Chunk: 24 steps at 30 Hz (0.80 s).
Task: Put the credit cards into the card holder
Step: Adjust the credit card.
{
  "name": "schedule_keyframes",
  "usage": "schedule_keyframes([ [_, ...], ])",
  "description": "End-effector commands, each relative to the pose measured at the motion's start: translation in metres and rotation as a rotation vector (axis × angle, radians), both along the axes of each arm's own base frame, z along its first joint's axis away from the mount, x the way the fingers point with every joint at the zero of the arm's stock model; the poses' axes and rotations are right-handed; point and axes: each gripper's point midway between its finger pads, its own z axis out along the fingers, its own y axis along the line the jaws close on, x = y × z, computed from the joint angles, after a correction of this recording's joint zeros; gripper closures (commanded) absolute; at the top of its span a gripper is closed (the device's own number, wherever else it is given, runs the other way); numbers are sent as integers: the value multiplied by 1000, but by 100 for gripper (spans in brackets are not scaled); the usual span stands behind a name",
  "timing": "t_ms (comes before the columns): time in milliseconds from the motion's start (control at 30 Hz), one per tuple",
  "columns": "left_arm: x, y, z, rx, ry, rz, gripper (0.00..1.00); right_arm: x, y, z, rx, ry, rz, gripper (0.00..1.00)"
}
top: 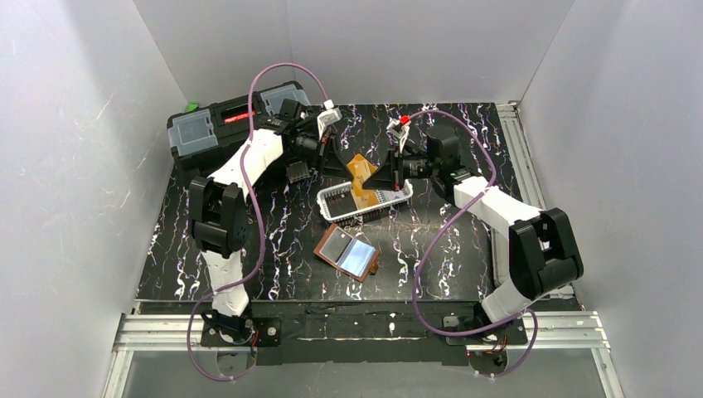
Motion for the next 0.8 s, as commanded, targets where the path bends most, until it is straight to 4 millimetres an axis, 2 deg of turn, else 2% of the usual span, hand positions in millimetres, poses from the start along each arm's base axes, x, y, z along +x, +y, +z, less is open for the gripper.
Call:
schedule_keyframes([
  [0,-11,0,18,-1,-57,-5,100,5,6,9,11,-9,2,99],
  [167,2,5,-40,130,-58,52,100,11,11,-17,-22,73,9,99],
  [333,16,4,-74,187,-92,70,100,14,13,-41,-37,130,13,99],
  [433,25,4,-92,245,-115,84,100,17,14,-49,-45,150,13,99],
  [500,32,4,-104,282,-144,100,95,18,14,-53,-50,160,10,99],
  [633,46,9,-132,401,-178,158,92,21,15,-61,-59,180,6,99],
  [733,54,12,-144,460,-172,196,83,22,15,-66,-65,194,8,99],
  [767,55,12,-146,471,-177,199,77,22,15,-66,-67,197,7,99],
])
